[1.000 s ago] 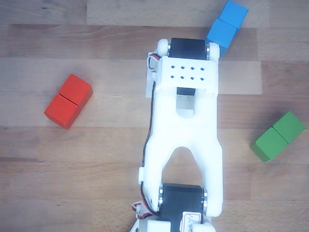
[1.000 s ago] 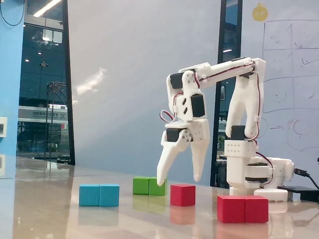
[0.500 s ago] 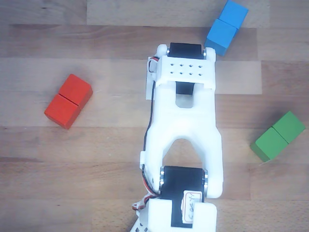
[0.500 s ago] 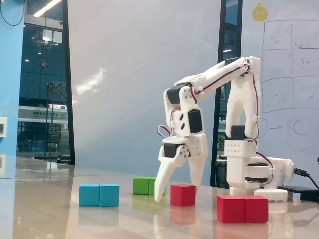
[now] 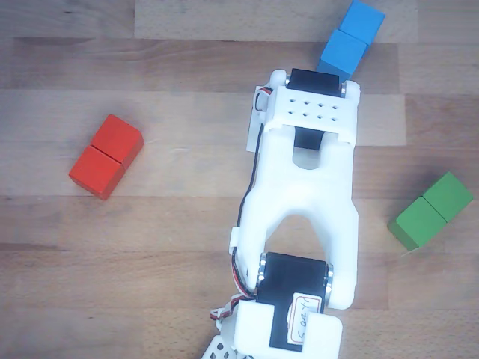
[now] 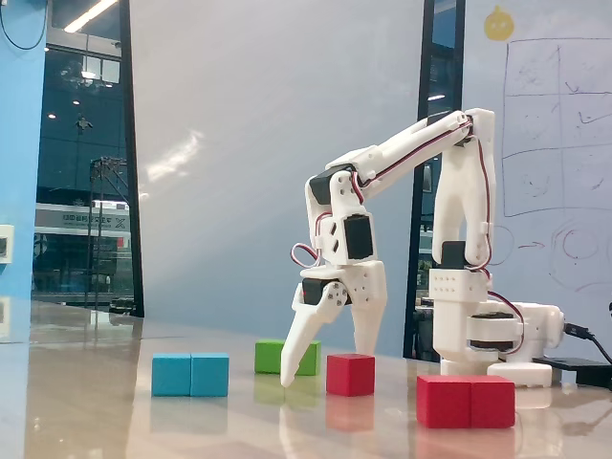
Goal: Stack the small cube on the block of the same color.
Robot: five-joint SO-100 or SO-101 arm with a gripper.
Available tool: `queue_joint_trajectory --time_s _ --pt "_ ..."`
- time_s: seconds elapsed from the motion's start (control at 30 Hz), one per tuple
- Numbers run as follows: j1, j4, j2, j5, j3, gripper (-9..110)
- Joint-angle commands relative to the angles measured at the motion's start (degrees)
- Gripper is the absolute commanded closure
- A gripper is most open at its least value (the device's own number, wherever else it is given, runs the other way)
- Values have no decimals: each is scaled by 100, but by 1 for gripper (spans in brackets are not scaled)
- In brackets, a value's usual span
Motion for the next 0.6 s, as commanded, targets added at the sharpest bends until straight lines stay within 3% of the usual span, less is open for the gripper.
queue_joint_trajectory --time_s 0.0,0.57 --pt "35 18 79 -35 -26 61" --pt "-281 35 88 18 -9 61"
